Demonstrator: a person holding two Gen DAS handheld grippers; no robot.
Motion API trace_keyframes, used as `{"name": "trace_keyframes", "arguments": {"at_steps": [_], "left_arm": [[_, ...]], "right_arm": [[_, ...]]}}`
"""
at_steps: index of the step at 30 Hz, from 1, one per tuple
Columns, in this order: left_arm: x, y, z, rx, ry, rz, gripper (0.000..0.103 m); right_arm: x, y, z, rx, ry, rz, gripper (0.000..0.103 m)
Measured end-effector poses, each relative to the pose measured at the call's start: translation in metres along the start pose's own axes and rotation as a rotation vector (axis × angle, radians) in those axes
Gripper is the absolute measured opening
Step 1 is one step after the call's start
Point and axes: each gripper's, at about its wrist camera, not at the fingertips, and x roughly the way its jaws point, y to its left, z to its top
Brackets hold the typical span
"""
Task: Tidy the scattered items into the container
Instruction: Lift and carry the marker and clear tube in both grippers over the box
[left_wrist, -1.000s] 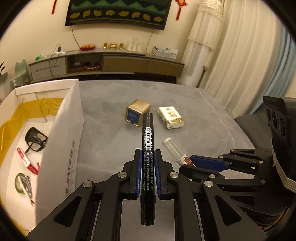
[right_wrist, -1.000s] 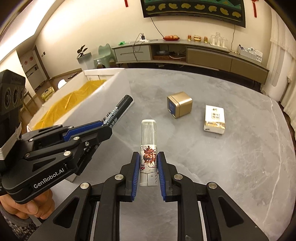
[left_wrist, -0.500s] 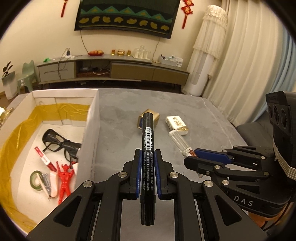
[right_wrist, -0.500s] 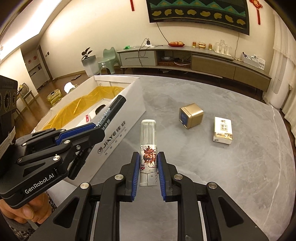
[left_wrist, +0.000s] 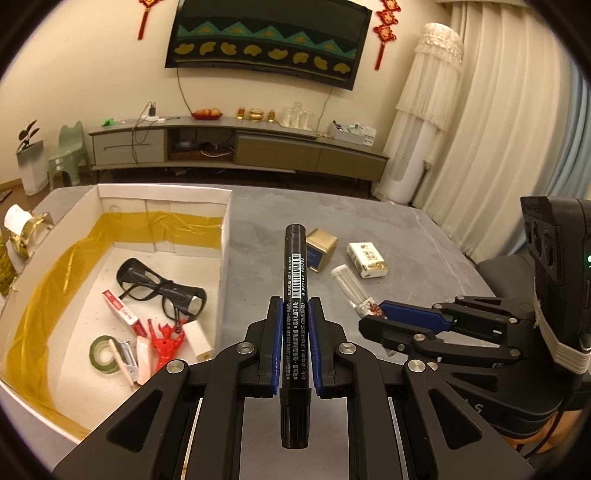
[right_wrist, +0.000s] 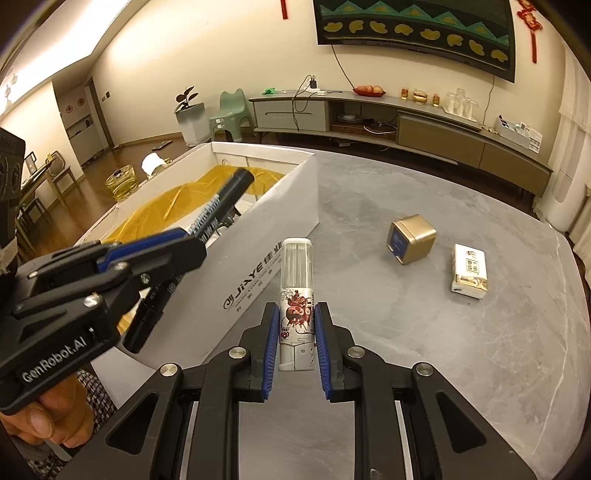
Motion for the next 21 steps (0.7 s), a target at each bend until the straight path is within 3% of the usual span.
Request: {"name": "trace_keyframes", "arguments": {"at_steps": [21], "left_arm": [[-0.028, 0.043, 0.002, -0.070, -0.046, 0.042, 0.014]], "right_arm": [[0.020, 0.052, 0.016, -0.049, -0.009, 0.037, 0.021]]}}
